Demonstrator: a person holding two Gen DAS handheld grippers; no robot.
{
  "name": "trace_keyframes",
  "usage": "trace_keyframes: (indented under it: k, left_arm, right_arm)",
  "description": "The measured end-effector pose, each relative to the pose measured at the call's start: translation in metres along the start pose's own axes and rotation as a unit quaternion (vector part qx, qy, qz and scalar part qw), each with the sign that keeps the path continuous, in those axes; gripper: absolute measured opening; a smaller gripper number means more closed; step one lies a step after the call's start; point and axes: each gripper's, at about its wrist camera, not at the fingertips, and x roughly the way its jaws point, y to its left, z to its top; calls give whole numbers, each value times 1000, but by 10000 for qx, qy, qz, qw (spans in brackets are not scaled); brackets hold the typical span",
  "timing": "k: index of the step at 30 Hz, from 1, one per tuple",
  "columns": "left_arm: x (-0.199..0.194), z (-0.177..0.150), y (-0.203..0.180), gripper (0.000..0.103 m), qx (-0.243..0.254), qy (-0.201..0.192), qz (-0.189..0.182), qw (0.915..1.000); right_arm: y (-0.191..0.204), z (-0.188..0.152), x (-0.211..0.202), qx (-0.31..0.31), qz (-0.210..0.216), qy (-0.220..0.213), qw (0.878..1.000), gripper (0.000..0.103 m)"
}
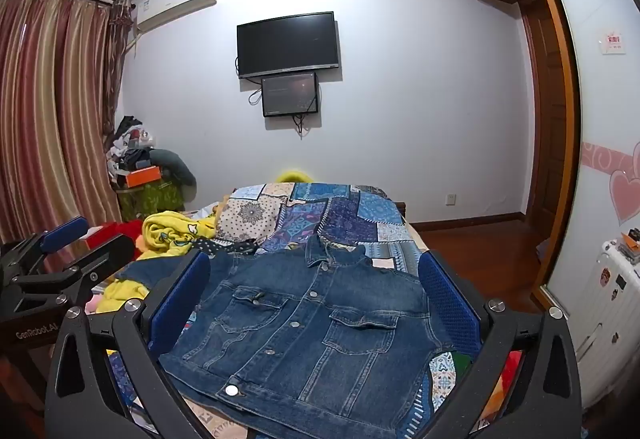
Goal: Fold large clothes
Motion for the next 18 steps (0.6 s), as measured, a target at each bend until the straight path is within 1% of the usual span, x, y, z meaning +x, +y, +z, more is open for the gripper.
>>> trace_keyframes:
  k: [18]
  left_arm:
    - [1,0,0,103,-7,-6,-1,10000]
  right_arm:
    - [-1,1,0,-12,-7,8,10000,103]
